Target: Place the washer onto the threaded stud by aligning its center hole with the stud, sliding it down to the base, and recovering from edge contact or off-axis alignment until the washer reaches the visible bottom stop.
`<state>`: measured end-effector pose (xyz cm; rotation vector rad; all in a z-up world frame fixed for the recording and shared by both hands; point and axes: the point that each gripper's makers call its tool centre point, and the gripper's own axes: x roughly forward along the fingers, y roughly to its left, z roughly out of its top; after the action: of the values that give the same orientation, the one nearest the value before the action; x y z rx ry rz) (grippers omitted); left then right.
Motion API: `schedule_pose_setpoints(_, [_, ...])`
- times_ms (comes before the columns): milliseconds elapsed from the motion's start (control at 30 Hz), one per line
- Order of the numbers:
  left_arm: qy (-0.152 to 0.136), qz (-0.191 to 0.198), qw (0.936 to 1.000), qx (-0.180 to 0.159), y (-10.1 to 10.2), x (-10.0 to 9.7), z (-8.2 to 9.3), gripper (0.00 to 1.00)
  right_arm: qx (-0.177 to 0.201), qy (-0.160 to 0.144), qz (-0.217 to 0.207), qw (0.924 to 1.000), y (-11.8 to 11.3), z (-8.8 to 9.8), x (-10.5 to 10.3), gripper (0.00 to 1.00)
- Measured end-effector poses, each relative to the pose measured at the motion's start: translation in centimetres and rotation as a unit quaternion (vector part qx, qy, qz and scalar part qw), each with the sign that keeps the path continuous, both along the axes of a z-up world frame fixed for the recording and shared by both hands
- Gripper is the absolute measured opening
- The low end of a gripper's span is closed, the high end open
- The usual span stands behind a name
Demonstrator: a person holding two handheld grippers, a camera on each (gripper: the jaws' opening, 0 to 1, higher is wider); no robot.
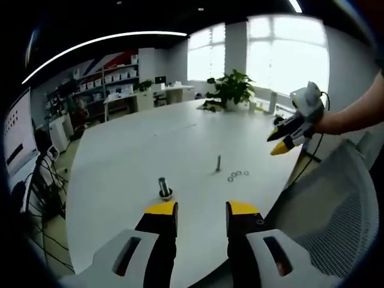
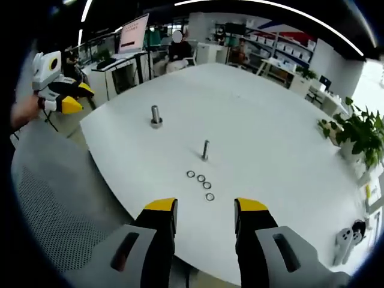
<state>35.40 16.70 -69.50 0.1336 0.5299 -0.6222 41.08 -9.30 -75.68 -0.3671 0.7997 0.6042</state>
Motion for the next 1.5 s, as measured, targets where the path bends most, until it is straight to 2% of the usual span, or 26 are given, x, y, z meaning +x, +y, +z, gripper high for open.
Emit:
schedule_pose_setpoints(233, [0.003,0.018,0.9998,-0.002,0.7,0.2,-0.2,0.31,-0.021,0.041,0.024,0.9986,1.1,-4.0,0.8,0.36])
schedule_pose_setpoints(400, [0.002,0.019,0.9998,0.000,0.8,0.1,-0.2,0.32,-0.046,0.072,0.039,0.9955,0.8,-6.8,0.9,0.35])
schedule_pose_setpoints(500, [0.010,0.019,0.9998,0.006,0.8,0.1,-0.6,0.33,-0.031,0.088,0.029,0.9952,0.6,-7.8,1.1,0.35])
schedule_pose_setpoints(633, [0.007,0.012,0.9999,0.009,0.6,0.0,-0.6,0.33,-0.037,0.098,0.023,0.9942,0.3,-8.5,1.6,0.33])
schedule_pose_setpoints(733, [0.006,0.006,0.9999,0.010,0.5,0.0,-0.6,0.31,-0.047,0.119,0.024,0.9915,0.1,-9.6,1.5,0.33])
schedule_pose_setpoints(800, [0.004,0.011,0.9999,0.000,0.6,0.1,-0.4,0.31,-0.049,0.119,0.026,0.9913,0.2,-9.9,1.7,0.32])
schedule_pose_setpoints(1100, [0.012,0.012,0.9999,0.001,0.6,0.1,-0.7,0.32,-0.074,0.139,0.039,0.9867,0.0,-11.2,2.1,0.30])
schedule_pose_setpoints(1167, [0.014,0.012,0.9998,0.003,0.6,0.1,-0.8,0.32,-0.074,0.130,0.047,0.9876,0.3,-11.0,2.2,0.28])
schedule_pose_setpoints(1300, [0.014,0.014,0.9998,0.001,0.7,0.1,-0.8,0.32,-0.078,0.134,0.054,0.9865,0.4,-10.9,2.3,0.26])
schedule_pose_setpoints(1367, [0.016,0.015,0.9998,0.004,0.7,0.1,-0.9,0.32,-0.089,0.133,0.084,0.9835,0.7,-11.0,2.4,0.24])
schedule_pose_setpoints(1500, [0.017,0.015,0.9998,0.003,0.7,0.0,-1.0,0.32,-0.106,0.160,0.090,0.9773,0.6,-11.0,2.5,0.22])
